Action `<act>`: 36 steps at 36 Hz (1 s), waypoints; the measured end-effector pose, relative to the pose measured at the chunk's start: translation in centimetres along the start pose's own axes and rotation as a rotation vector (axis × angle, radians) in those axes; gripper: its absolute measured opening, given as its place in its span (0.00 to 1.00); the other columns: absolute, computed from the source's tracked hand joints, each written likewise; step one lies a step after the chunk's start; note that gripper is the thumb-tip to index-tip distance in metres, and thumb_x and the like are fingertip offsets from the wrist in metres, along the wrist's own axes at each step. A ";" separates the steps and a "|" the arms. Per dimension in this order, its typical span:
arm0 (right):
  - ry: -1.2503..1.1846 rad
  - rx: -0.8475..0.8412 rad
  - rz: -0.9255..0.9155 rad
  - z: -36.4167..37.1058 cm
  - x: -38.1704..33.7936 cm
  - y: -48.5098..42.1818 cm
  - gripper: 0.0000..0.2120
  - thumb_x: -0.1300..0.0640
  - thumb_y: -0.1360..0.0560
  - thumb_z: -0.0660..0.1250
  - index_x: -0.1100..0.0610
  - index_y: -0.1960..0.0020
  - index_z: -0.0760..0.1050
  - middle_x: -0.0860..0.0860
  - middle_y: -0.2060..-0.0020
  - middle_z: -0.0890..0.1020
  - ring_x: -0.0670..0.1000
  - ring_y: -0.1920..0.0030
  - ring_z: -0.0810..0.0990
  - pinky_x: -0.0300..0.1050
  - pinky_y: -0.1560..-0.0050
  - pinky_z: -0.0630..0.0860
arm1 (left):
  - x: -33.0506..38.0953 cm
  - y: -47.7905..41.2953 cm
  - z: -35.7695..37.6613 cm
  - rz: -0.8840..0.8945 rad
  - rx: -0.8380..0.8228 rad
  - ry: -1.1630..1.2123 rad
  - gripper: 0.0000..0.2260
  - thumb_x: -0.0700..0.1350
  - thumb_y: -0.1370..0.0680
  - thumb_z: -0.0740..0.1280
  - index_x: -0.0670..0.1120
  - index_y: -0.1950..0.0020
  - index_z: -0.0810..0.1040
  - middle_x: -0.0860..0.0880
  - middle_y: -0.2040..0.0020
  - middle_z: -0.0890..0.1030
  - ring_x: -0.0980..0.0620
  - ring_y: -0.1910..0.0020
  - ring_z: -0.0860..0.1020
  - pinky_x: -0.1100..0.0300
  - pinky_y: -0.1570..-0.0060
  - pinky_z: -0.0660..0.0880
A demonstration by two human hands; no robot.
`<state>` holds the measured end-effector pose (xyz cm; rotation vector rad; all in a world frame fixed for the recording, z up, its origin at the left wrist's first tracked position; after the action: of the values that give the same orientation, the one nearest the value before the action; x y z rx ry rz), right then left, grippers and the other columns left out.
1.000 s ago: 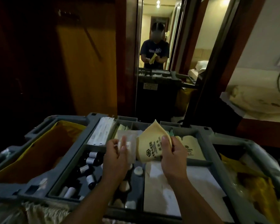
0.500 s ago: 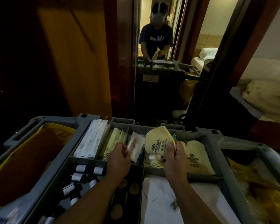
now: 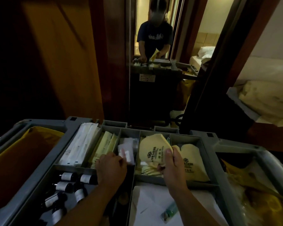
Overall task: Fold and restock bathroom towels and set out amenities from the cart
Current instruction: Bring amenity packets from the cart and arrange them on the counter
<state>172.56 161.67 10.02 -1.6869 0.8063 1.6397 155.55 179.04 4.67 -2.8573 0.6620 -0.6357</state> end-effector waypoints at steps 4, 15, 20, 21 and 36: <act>-0.112 -0.050 0.094 -0.6 -0.3 -0.2 0.14 0.51 0.14 0.57 0.60 0.45 0.75 0.65 0.54 0.82 0.56 0.62 0.79 0.45 0.68 0.76 | 2.5 0.9 -2.2 -0.166 -0.080 0.779 0.25 0.62 0.19 0.62 0.45 0.64 0.81 0.48 0.66 0.80 0.51 0.66 0.79 0.49 0.64 0.78; -0.169 -0.252 0.295 -2.3 -1.6 -0.3 0.16 0.47 0.16 0.61 0.58 0.43 0.80 0.58 0.64 0.80 0.50 0.75 0.71 0.43 0.73 0.68 | 8.7 0.6 -4.9 -0.333 -0.592 1.485 0.15 0.38 0.22 0.73 0.42 0.36 0.79 0.40 0.46 0.86 0.39 0.48 0.85 0.44 0.53 0.83; 0.133 -0.358 0.216 -4.2 -1.6 -1.0 0.12 0.51 0.19 0.69 0.56 0.41 0.82 0.52 0.56 0.88 0.57 0.59 0.85 0.50 0.58 0.81 | 10.0 -1.1 -7.9 -0.081 -0.526 1.265 0.12 0.41 0.21 0.73 0.47 0.38 0.81 0.44 0.46 0.87 0.42 0.45 0.85 0.37 0.41 0.80; 0.152 -0.360 0.180 -4.5 -2.2 -1.1 0.14 0.52 0.21 0.72 0.56 0.38 0.81 0.51 0.53 0.88 0.53 0.56 0.86 0.49 0.56 0.83 | 10.6 -1.2 -8.4 -0.025 -0.537 1.216 0.12 0.41 0.21 0.73 0.47 0.38 0.81 0.45 0.46 0.87 0.44 0.46 0.85 0.40 0.42 0.81; 0.470 -0.412 -0.217 -5.9 -9.5 -1.6 0.12 0.58 0.19 0.69 0.42 0.42 0.81 0.42 0.53 0.87 0.43 0.51 0.85 0.45 0.51 0.83 | 16.7 -0.7 -10.9 0.323 -0.532 0.852 0.14 0.59 0.26 0.73 0.52 0.46 0.81 0.50 0.57 0.85 0.55 0.60 0.84 0.61 0.62 0.80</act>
<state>177.12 157.88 19.68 -2.4126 0.4830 1.3364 164.67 171.74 20.84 -2.6787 1.5597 -1.8716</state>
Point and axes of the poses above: each hand's wrist, its own y-axis away from the middle knuckle, its own z-axis out of the palm, x = y × z, the point moved 8 cm from there along -y, towards the middle knuckle
